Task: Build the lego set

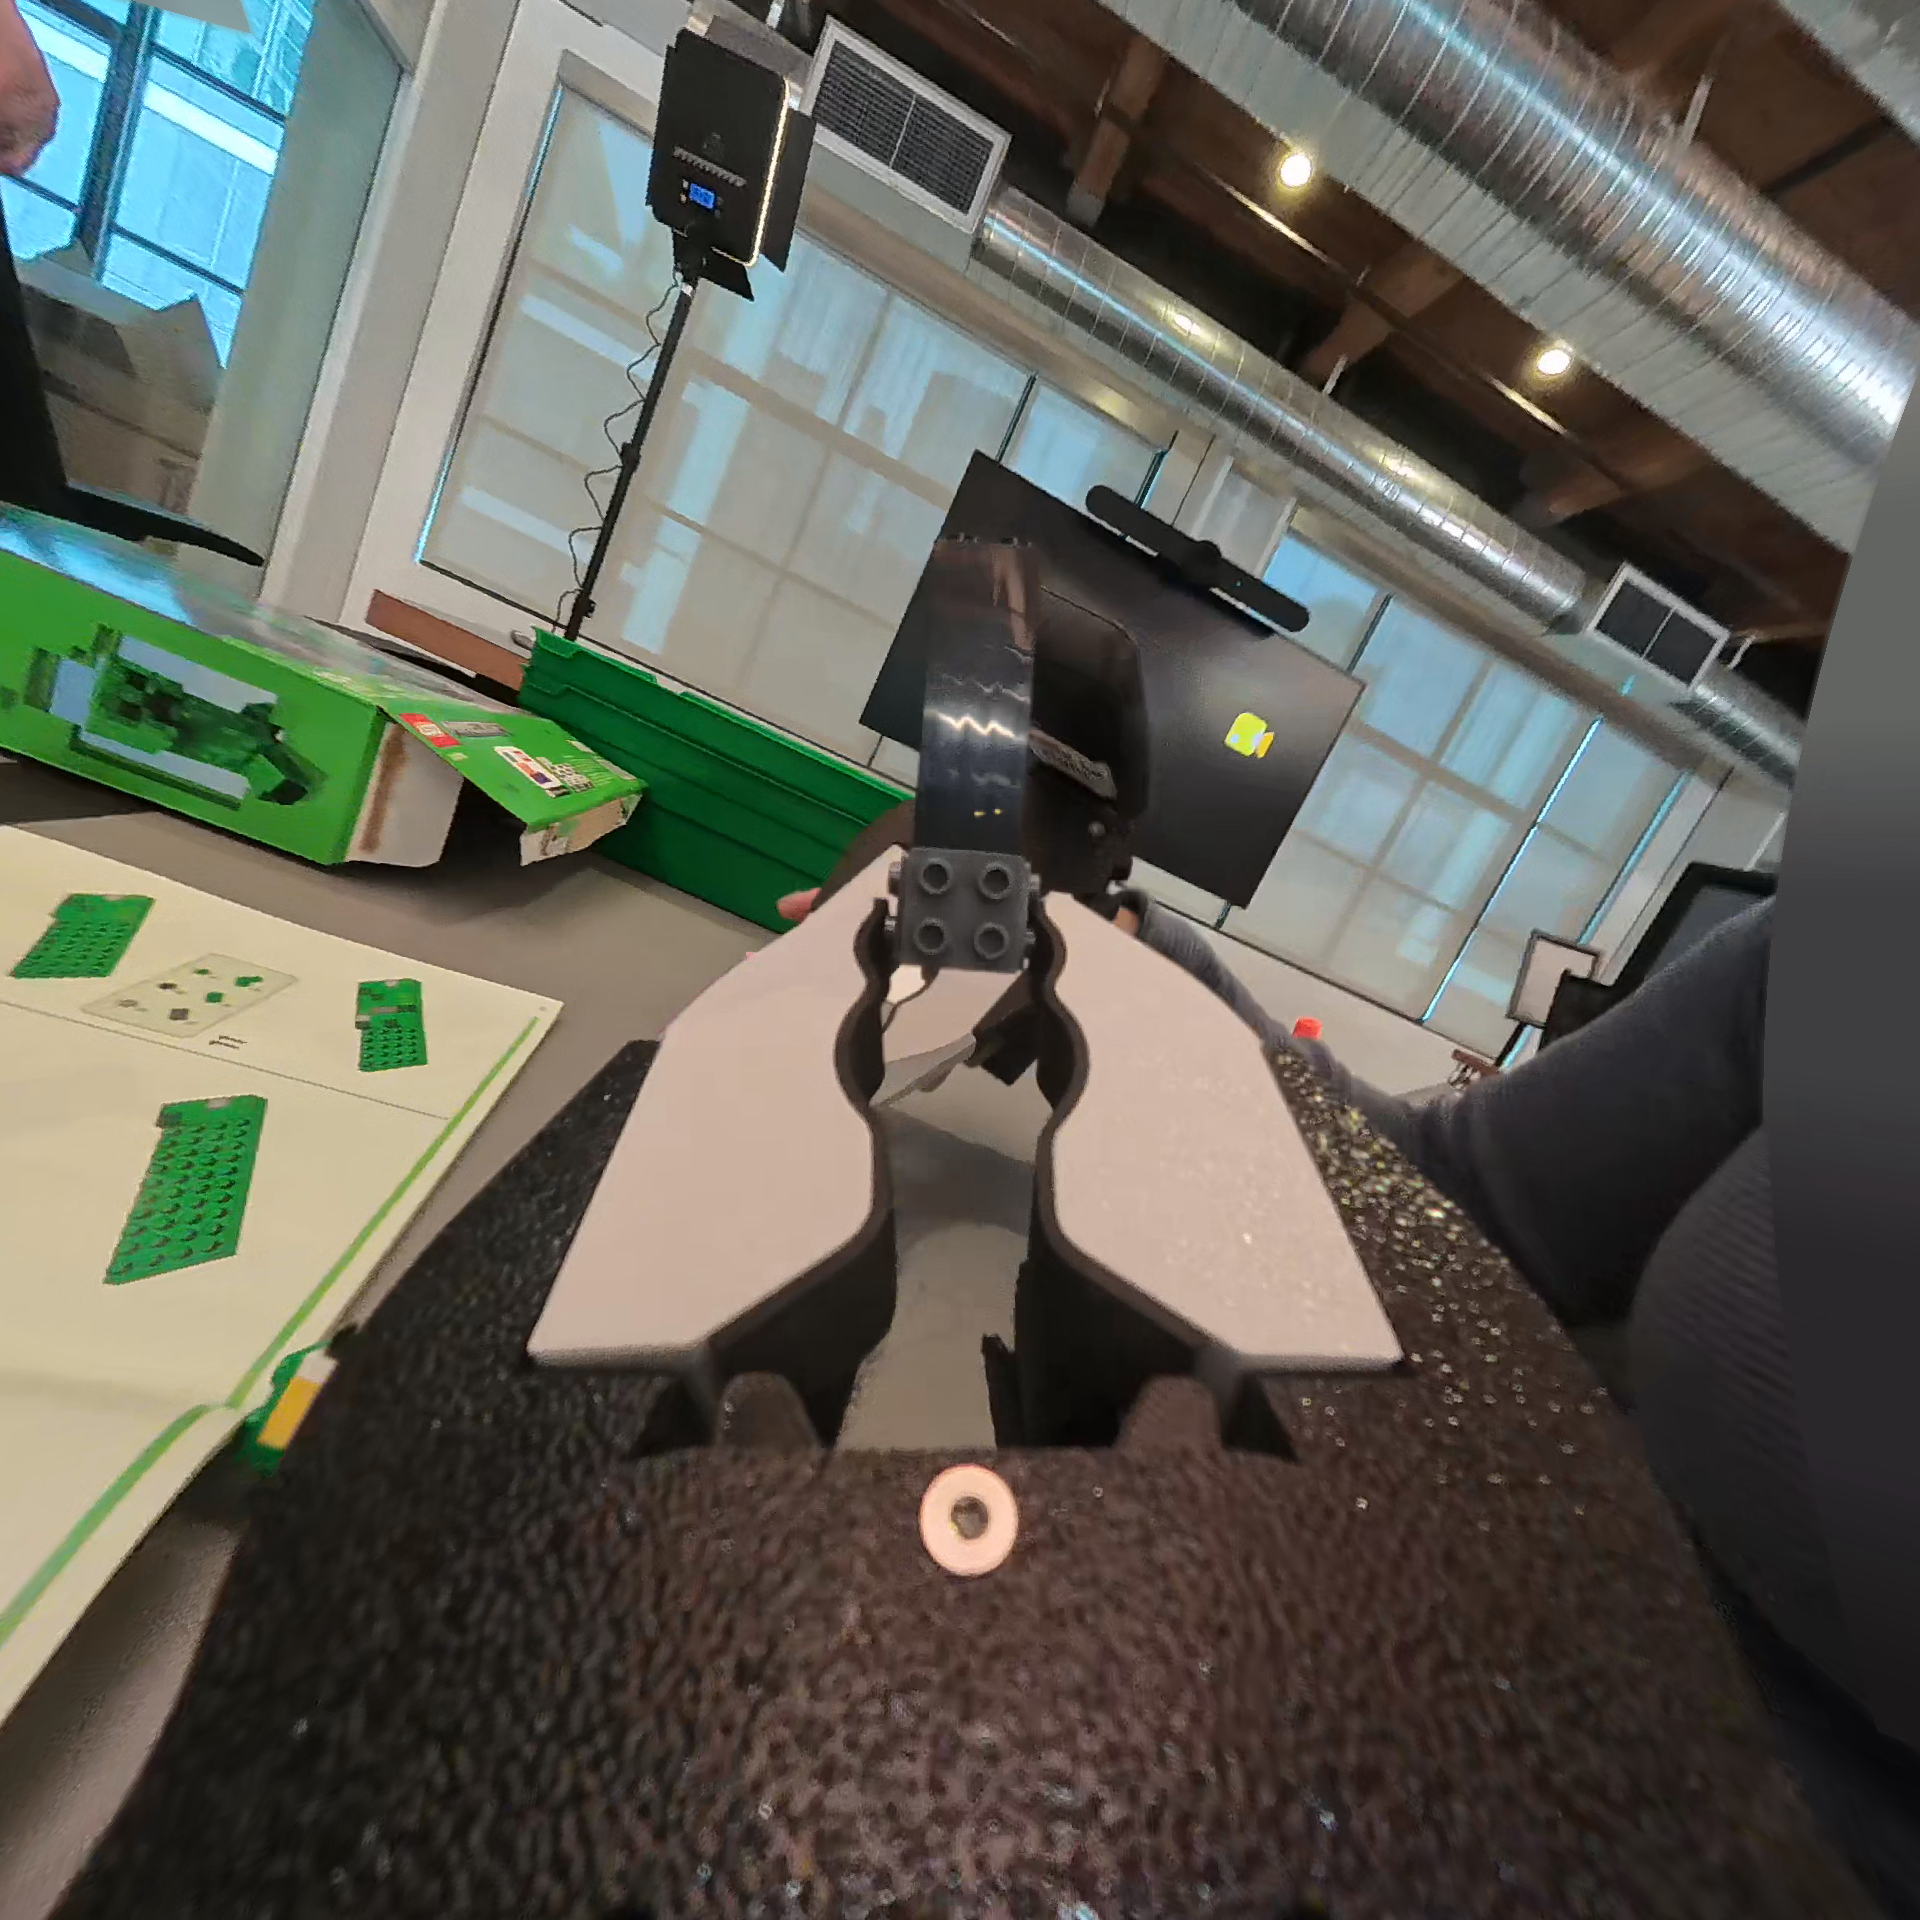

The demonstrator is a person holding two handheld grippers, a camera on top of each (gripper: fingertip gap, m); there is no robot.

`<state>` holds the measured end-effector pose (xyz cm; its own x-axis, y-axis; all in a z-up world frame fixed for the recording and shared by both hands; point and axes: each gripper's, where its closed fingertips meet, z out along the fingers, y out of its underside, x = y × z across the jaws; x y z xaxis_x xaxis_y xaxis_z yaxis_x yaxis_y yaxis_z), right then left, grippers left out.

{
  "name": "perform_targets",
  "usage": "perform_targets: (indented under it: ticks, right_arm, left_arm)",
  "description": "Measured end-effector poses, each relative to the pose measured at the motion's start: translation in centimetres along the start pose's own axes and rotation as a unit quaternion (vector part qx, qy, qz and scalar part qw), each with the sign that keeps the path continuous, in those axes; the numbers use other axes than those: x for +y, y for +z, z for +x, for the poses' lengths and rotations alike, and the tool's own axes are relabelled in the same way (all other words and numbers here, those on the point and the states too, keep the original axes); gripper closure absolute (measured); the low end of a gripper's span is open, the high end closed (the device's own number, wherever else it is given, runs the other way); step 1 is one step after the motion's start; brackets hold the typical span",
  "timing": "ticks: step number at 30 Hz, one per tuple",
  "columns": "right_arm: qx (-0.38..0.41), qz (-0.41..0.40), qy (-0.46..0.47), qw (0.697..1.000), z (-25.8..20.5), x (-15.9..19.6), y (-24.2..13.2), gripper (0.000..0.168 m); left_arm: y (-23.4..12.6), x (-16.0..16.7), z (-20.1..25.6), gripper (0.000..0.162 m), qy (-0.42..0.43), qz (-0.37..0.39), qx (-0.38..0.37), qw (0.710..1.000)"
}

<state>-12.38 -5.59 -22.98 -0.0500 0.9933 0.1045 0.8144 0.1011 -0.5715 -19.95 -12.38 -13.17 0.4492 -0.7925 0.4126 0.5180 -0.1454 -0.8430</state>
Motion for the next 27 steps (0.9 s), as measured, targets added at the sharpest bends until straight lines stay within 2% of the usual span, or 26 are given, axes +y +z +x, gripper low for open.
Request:
perform_targets:
  ticks: [6,12,19,27]
  right_arm:
    - [-0.017,-0.163,0.016,0.986,0.4,1.1,1.1,0.146]
    - [-0.035,-0.243,0.004,0.969,0.1,1.6,2.0,0.145]
    - [-0.041,-0.282,-0.001,0.959,0.0,2.4,2.6,0.146]
    - [-0.043,-0.252,0.000,0.967,-0.3,2.4,2.6,0.152]
  left_arm:
    - [-0.4,-0.3,-0.3,0.137,0.007,0.001,-0.007,1.000]
    - [-0.7,-0.6,-0.6,0.137,0.006,0.007,-0.011,1.000]
    - [-0.6,-0.6,-0.6,0.137,0.005,0.005,-0.009,1.000]
    - [-0.6,-0.6,-0.6,0.137,0.004,0.005,-0.008,1.000]
